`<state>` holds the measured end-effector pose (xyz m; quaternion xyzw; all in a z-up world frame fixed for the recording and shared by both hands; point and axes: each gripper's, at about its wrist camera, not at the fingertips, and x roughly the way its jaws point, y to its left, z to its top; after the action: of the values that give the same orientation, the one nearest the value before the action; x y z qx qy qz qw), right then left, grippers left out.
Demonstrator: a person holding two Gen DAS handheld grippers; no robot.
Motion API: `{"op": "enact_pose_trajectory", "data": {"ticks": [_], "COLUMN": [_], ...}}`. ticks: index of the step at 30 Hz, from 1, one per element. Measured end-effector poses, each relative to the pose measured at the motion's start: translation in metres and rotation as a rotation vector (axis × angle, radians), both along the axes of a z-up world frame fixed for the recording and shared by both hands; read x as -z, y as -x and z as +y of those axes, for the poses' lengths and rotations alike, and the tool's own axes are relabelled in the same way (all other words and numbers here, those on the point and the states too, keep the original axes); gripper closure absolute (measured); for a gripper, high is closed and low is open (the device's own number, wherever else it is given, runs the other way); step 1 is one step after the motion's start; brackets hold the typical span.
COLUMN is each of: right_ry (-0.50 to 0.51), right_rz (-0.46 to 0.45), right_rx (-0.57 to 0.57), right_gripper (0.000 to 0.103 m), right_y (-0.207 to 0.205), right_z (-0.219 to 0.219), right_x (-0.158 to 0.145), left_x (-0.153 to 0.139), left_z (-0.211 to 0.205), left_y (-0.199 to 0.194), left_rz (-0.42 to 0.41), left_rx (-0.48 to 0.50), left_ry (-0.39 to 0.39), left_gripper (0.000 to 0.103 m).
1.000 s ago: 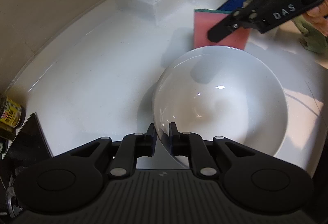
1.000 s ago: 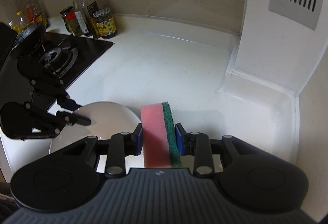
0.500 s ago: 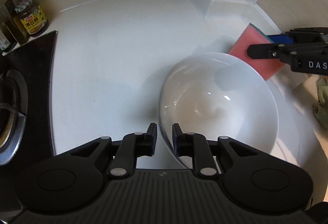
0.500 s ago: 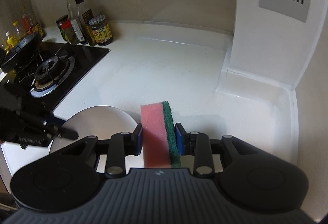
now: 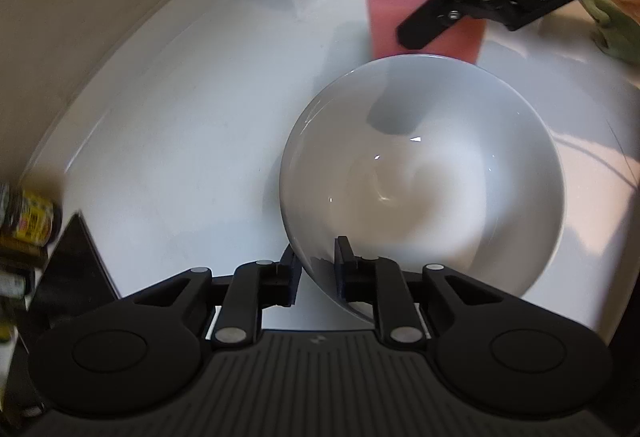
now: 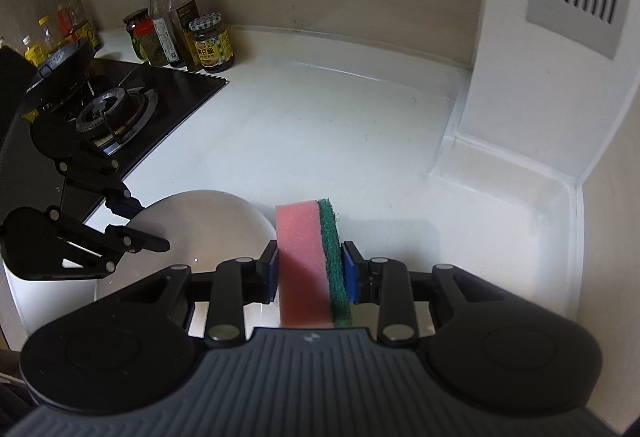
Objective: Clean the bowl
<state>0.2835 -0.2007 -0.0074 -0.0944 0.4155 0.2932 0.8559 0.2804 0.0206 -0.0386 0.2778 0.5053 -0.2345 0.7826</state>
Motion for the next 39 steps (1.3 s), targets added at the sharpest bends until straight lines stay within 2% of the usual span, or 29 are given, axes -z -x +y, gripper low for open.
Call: {"op": "enact_pose_trajectory", "data": {"ticks": [2,4,6,9,12,15,18,20,29,32,39], "right_ry": [0.0,-0.015,-0.033,-0.047,-0.049,-0.049,-0.045,-0.046,-0.023,-0.018,-0.035], "right_rz": [-0.002,0.003,0.007,0.008,0.002,-0.005,-0.008,-0.004,-0.01,-0.015,-0.011], "right_rx": [0.001,0.006,0.013,0.02,0.023,0.028,0.024,0.017,0.005,0.007,0.019], "right_gripper": [0.075,0.075,0.075,0.075,0.075,0.075,0.075,0.075,0.075,0.075,0.075], "right_y": [-0.002,-0.002,-0.002,0.0,0.001,0.003,0.003,0.003,-0.006,-0.008,-0.004], "right_z": [0.001,-0.002,-0.006,-0.009,-0.009,-0.008,-0.008,-0.008,-0.002,0.001,-0.001], "right_x": [0.0,0.001,0.002,0.003,0.003,0.004,0.004,0.003,0.002,0.002,0.004], "left_x": [0.0,-0.001,-0.003,-0.003,-0.002,0.001,0.003,0.002,0.003,0.004,0.0], "left_z": [0.003,0.011,0.023,0.037,0.042,0.036,0.028,0.018,0.006,0.011,0.024], "left_y": [-0.005,-0.011,-0.012,-0.006,0.005,0.009,0.008,0.007,-0.004,-0.01,-0.002], "left_rz": [0.007,0.019,0.034,0.065,0.07,0.054,0.032,0.009,-0.002,0.015,0.024], "left_rx": [-0.023,-0.14,-0.32,-0.505,-0.597,-0.593,-0.539,-0.461,-0.101,-0.146,-0.466], "left_ry": [0.018,0.074,0.157,0.242,0.285,0.266,0.215,0.155,0.036,0.066,0.169], "left_gripper": [0.084,0.085,0.085,0.085,0.085,0.086,0.091,0.09,0.085,0.085,0.085]}}
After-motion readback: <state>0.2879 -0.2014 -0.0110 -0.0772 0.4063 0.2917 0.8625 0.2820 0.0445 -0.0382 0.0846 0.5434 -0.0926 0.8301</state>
